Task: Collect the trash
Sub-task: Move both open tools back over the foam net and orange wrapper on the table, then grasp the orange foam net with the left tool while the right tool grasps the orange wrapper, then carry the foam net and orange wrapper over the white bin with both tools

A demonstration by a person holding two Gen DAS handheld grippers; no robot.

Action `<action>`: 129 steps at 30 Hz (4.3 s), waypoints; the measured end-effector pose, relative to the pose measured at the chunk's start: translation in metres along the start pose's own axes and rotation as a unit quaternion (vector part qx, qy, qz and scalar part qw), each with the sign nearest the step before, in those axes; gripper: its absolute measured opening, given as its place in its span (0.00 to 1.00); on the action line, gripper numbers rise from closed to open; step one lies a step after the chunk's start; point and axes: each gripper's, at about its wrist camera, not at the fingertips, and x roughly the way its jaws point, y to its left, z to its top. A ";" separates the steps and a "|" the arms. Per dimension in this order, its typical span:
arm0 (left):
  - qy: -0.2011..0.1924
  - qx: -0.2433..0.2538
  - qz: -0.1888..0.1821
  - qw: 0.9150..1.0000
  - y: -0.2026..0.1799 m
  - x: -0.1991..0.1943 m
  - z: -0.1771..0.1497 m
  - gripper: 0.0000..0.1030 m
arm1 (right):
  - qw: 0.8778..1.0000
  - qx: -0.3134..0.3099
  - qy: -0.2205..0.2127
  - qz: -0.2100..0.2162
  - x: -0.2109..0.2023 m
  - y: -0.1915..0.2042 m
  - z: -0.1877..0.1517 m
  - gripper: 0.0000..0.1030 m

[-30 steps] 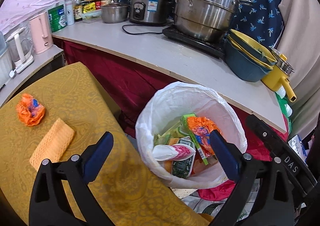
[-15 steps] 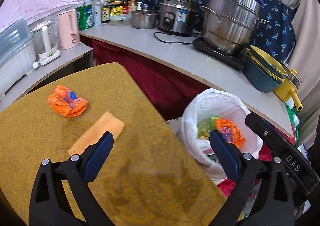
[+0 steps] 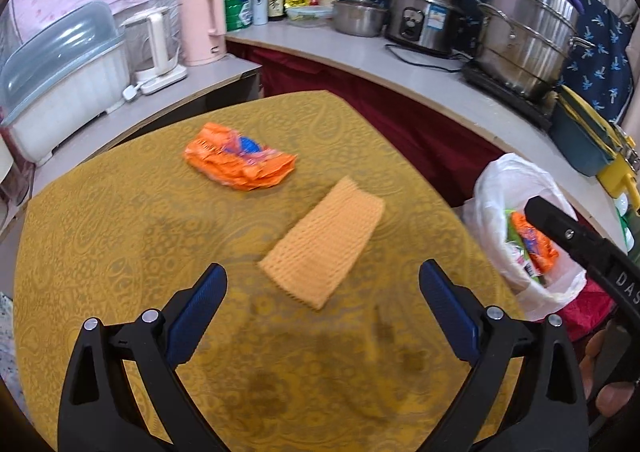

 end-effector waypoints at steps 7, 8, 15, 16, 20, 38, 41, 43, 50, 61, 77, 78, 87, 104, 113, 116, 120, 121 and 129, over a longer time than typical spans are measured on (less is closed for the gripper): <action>0.021 -0.020 0.007 1.000 0.029 0.030 -0.006 0.90 | 1.000 -0.006 0.022 0.009 0.034 0.016 -0.005 0.53; 0.025 -0.022 0.007 0.999 0.032 0.036 -0.006 0.90 | 1.000 -0.007 0.024 0.009 0.038 0.018 -0.005 0.53; 0.044 -0.020 0.007 0.999 0.039 0.074 -0.003 0.89 | 0.999 -0.009 0.040 0.010 0.074 0.023 -0.001 0.53; 0.047 -0.020 0.006 0.999 0.040 0.078 -0.002 0.89 | 0.999 -0.009 0.042 0.010 0.078 0.024 -0.001 0.53; 0.070 -0.016 -0.009 0.997 0.042 0.098 -0.001 0.70 | 0.999 -0.011 0.050 0.011 0.096 0.028 0.000 0.53; 0.044 -0.066 -0.009 0.997 0.115 0.031 -0.011 0.11 | 0.994 -0.058 0.071 0.057 0.138 0.102 -0.002 0.53; 0.040 -0.090 -0.001 0.995 0.143 0.014 -0.015 0.11 | 0.993 -0.067 0.077 0.065 0.147 0.119 -0.004 0.53; 0.036 -0.097 0.004 0.995 0.155 0.004 -0.017 0.11 | 0.992 -0.070 0.080 0.073 0.153 0.130 -0.004 0.53; 0.016 -0.125 0.056 0.990 0.203 -0.028 -0.020 0.11 | 0.988 -0.073 0.095 0.099 0.184 0.163 0.000 0.53; -0.004 -0.158 0.085 0.984 0.246 0.020 0.015 0.11 | 0.986 -0.064 0.134 0.075 0.246 0.186 -0.012 0.53; 0.022 -0.147 0.052 0.988 0.218 0.065 0.017 0.11 | 0.984 -0.089 0.138 0.068 0.228 0.191 -0.036 0.05; 0.020 -0.146 0.050 0.988 0.214 0.060 0.016 0.11 | 0.984 -0.089 0.136 0.069 0.224 0.191 -0.036 0.04; -0.002 -0.118 0.031 0.993 0.151 0.012 0.017 0.10 | 0.991 -0.069 0.095 0.062 0.141 0.152 -0.021 0.04; -0.035 -0.020 -0.046 0.998 -0.036 -0.044 0.025 0.11 | 1.000 -0.006 -0.001 0.002 -0.016 0.006 0.013 0.04; -0.034 0.035 -0.082 0.995 -0.124 -0.048 0.020 0.10 | 0.998 0.032 -0.036 -0.042 -0.075 -0.074 0.015 0.04; -0.033 0.050 -0.092 0.994 -0.148 -0.047 0.018 0.11 | 0.996 0.046 -0.043 -0.056 -0.088 -0.100 0.015 0.04; -0.029 0.070 -0.099 0.992 -0.177 -0.041 0.017 0.11 | 0.994 0.065 -0.050 -0.073 -0.099 -0.131 0.015 0.04; -0.028 0.074 -0.102 0.992 -0.184 -0.039 0.017 0.11 | 0.993 0.068 -0.051 -0.076 -0.100 -0.137 0.015 0.04; -0.008 0.094 -0.113 0.989 -0.224 -0.013 0.016 0.11 | 0.990 0.090 -0.045 -0.096 -0.097 -0.176 0.009 0.04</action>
